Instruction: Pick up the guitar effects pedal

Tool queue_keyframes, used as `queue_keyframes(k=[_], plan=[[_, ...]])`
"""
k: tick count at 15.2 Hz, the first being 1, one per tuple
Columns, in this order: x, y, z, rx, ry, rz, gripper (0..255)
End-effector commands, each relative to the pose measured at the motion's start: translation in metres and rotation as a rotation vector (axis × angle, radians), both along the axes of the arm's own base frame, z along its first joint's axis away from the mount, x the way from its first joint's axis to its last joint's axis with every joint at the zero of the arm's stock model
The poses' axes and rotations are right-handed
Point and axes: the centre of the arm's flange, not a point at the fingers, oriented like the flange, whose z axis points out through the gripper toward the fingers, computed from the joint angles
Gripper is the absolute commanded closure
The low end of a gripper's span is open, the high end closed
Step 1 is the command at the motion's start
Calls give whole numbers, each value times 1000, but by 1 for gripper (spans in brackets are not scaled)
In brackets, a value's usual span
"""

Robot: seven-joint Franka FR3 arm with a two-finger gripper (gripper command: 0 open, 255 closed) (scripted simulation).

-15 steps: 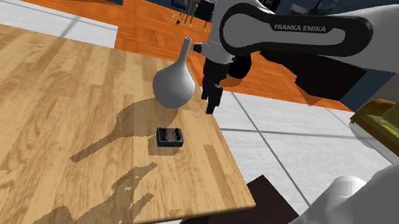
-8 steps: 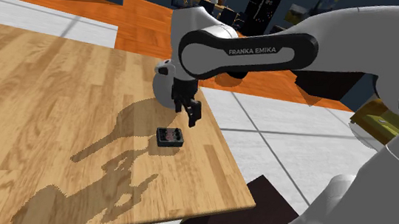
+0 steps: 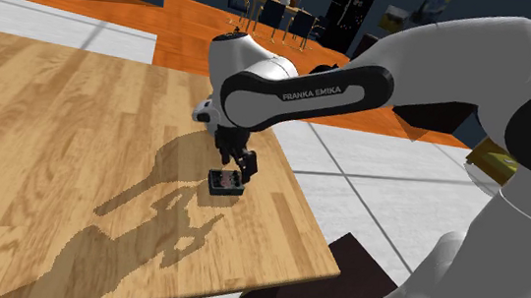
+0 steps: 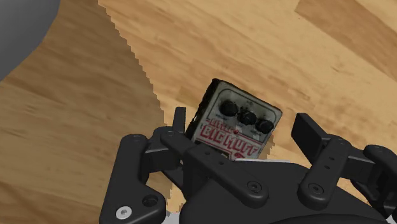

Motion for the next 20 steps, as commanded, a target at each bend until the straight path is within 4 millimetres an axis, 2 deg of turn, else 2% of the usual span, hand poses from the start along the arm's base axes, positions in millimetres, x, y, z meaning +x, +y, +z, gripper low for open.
queue_keyframes(k=[1, 2, 3, 12, 20], plan=[[-1, 1, -8, 0, 0, 1, 0], [-1, 1, -8, 0, 0, 1, 0], [-1, 0, -8, 0, 0, 1, 255], [-1, 1, -8, 0, 0, 1, 255], [-1, 1, 34, 0, 0, 1, 255]])
